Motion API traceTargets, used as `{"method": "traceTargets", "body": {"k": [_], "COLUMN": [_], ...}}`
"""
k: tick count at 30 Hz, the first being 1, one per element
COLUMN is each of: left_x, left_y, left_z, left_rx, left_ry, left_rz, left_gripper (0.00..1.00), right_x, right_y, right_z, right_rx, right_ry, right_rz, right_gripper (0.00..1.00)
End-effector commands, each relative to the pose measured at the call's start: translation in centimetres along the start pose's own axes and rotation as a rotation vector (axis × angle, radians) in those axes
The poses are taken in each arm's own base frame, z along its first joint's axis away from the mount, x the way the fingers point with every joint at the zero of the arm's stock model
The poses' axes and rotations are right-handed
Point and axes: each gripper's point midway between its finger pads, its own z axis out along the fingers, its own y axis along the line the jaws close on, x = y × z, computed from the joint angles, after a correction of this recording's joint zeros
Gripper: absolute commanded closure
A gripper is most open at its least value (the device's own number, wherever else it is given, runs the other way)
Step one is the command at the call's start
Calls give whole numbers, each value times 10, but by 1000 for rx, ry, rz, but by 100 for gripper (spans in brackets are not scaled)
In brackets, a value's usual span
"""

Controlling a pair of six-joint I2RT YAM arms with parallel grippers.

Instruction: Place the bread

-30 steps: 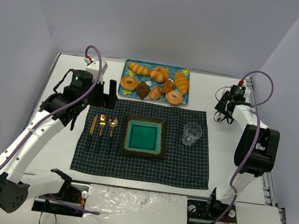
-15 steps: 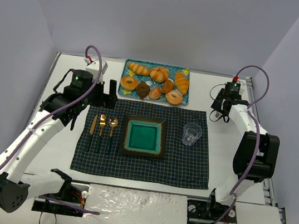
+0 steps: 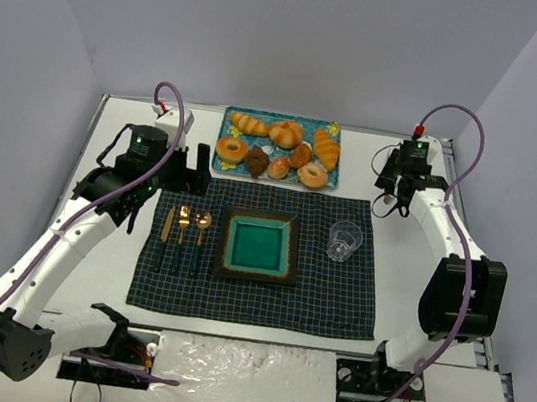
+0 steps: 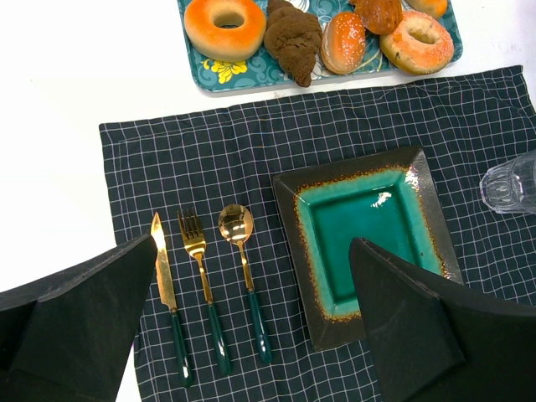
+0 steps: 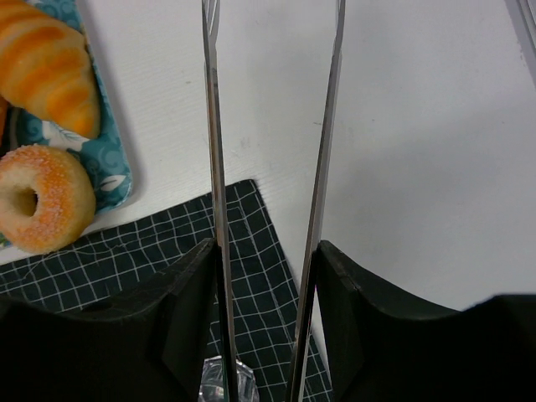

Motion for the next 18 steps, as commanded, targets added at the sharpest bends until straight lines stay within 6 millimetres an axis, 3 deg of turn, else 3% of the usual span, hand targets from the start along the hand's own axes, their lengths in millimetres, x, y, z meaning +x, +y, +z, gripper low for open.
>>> {"method": "traceTargets", "body": {"k": [1, 10, 18], "left_x": [-24, -23, -23], "left_y": [-8, -7, -5], "left_z": [-2, -1, -1], "left_rx": [29, 25, 16], "left_ry": [-85, -82, -83], "left_rz": [15, 15, 17], "left_gripper": [3, 3, 3], "right_x": [-49, -60, -50], "right_y": [23, 76, 127], "right_z": [-43, -67, -57], "right_rx": [-60, -189, -266], "right_ry": [-147, -174, -136], "right_rz": [4, -22, -71], "right_gripper": [56, 59, 58]}}
